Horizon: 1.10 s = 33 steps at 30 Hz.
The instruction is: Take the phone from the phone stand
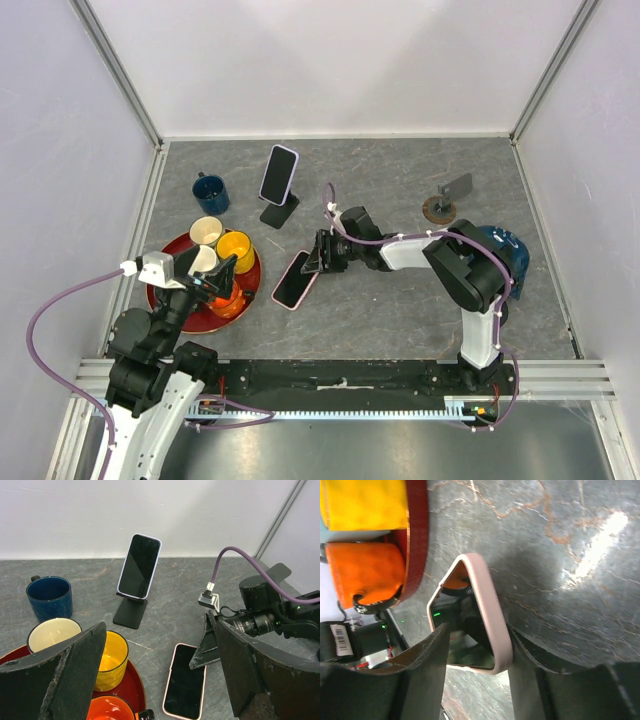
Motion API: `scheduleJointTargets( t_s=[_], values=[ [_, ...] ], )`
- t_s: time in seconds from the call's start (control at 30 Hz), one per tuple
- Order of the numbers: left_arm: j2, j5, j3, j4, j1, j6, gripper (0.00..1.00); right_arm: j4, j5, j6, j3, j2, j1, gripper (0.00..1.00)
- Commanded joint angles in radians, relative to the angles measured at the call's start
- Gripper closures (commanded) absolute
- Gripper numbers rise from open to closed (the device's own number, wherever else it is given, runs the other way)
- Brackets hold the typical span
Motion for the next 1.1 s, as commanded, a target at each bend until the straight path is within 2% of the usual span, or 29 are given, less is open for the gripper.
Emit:
scheduleJointTargets(
  t_s=[0.0, 0.23, 0.3, 0.4, 0.57, 0.73, 0.9, 1.07],
  values=[
    [0.008, 0.017, 0.0, 0.027, 0.002, 0.034, 0.04, -0.047, 0.059, -0.058, 0.048, 0.0, 0.004, 0.44],
    [0.008, 0.017, 0.001, 0.026, 0.0, 0.035, 0.04, -0.118, 0.131, -0.109, 0.058, -0.034, 0.004, 0.2],
    [0.011, 0.018, 0.001, 0.026, 0.002, 0.035, 0.04, -0.155, 0.171, -0.135, 0.065, -0.051, 0.005, 0.11],
    [0.009, 0.017, 0.003, 0.024, 0.002, 0.034, 0.04, -0.22, 0.243, -0.179, 0.084, -0.074, 0.004, 0.04],
    [0.015, 0.017, 0.003, 0.021, 0.002, 0.034, 0.04, -0.351, 0.384, -0.252, 0.105, -0.138, 0.004, 0.02],
    [0.025, 0.009, 0.004, 0.019, 0.002, 0.034, 0.04, -0.435, 0.598, -0.317, 0.088, -0.305, 0.004, 0.02],
    [0.042, 0.001, 0.006, 0.015, 0.002, 0.034, 0.04, -0.466, 0.807, -0.371, 0.047, -0.574, 0.005, 0.02],
    [0.066, -0.008, 0.015, -0.002, 0.002, 0.026, 0.04, -0.586, 1.06, -0.448, 0.058, -0.828, 0.004, 0.02]
  ],
)
